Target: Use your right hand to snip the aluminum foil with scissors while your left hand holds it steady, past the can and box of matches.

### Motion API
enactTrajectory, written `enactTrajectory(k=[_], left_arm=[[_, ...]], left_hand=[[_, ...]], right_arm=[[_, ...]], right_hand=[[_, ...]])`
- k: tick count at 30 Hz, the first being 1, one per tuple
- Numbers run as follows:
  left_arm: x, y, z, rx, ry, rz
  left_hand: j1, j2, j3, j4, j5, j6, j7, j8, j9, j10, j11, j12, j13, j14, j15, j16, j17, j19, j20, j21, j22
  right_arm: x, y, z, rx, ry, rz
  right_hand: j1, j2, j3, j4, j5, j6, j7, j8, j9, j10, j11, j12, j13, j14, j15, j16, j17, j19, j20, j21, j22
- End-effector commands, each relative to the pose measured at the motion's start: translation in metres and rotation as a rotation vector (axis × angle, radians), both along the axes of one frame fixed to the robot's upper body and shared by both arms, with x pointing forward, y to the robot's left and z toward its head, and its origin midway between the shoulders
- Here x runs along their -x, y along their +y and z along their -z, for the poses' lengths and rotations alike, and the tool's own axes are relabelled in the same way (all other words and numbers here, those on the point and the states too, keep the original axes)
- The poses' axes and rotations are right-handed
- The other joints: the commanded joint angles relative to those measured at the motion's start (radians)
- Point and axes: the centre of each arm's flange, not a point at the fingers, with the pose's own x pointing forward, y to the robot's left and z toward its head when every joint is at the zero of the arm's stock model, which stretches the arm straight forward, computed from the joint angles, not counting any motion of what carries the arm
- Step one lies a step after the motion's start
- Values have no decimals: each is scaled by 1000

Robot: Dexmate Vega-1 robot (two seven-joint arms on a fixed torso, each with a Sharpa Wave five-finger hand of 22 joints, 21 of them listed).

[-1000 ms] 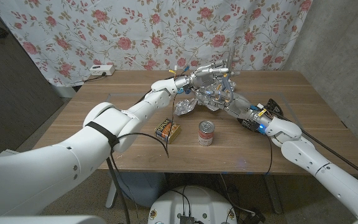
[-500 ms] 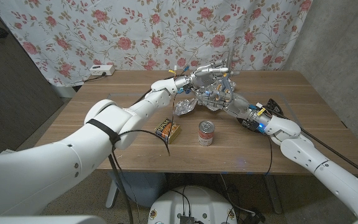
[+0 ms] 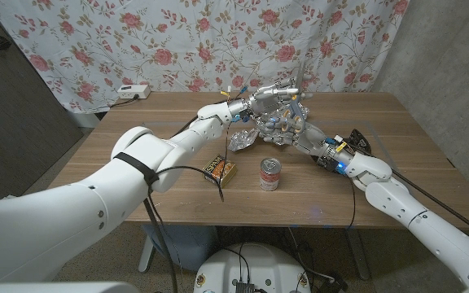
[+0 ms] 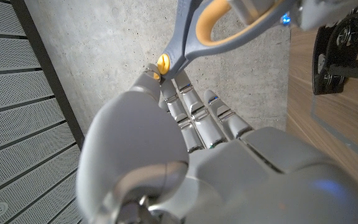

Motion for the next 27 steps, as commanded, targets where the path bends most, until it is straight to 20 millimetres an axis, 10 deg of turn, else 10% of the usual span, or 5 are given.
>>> enactTrajectory(k=[1,15,27], left_arm=[[0,1,1,-1,2,0],[0,0,5,1,9,12],[0,0,9,7,24,19]], left_hand=[[14,3,-6,1,3,7,-2,4,2,7,-1,7,2,9,-8,-3,0,9,-1,1,1],[15,2,-9,1,3,9,1,1,3,8,-1,7,2,11,-8,-2,0,9,0,1,1],[15,4,-10,2,2,19,3,3,3,7,-2,3,-2,12,-8,-2,1,10,2,1,1]], right_arm=[[-2,2,1,-22,7,-22],[-1,4,3,-16,22,-34],[-1,6,3,-16,30,-31]], right_hand=[[19,4,-17,-6,-5,30,5,20,18,79,-57,37,48,84,-147,99,94,69,-27,61,33],[54,21,-44,7,-4,88,10,43,77,139,-62,152,164,215,-179,308,354,192,-100,269,175],[-1,50,-55,38,2,160,12,58,111,212,-71,256,254,315,-178,362,465,186,-110,408,306]])
